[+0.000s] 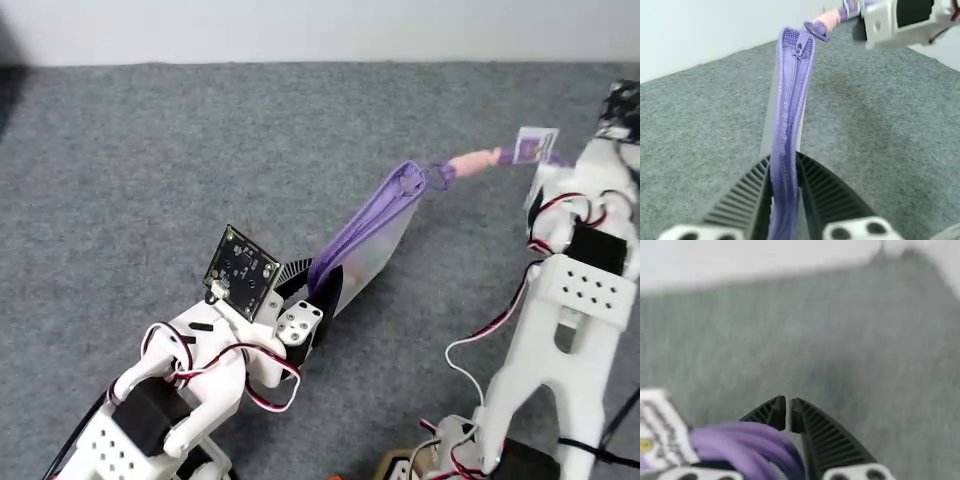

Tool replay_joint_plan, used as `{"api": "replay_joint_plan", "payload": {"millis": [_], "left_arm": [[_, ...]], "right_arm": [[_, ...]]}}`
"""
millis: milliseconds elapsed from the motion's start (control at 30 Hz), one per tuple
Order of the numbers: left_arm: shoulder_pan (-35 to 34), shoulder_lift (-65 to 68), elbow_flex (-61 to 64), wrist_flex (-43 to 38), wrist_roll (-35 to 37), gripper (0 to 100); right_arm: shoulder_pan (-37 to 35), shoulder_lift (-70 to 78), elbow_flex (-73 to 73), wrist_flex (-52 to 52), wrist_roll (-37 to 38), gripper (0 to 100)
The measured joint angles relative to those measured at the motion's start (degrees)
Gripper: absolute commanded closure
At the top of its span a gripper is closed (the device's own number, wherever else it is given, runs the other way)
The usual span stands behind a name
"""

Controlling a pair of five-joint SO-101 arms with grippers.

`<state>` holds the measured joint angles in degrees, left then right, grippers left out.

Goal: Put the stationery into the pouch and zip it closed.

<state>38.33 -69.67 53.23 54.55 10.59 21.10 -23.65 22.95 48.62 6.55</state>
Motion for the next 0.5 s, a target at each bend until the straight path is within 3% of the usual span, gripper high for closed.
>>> {"api": "replay_joint_plan", "payload": {"millis": [133,300,500], "left_arm": [[0.0,0.0,0.0,0.0,0.0,99],[0.0,0.0,0.0,0.0,0.0,99],[0.0,0.0,0.0,0.0,0.0,99]], "right_arm": [[-2.1,-0.3,0.0,11.8,0.4,66.5],[-9.2,-6.0,0.0,21.0,0.5,66.3],[-21.5,-13.5,0.0,23.6,0.5,66.4]]}}
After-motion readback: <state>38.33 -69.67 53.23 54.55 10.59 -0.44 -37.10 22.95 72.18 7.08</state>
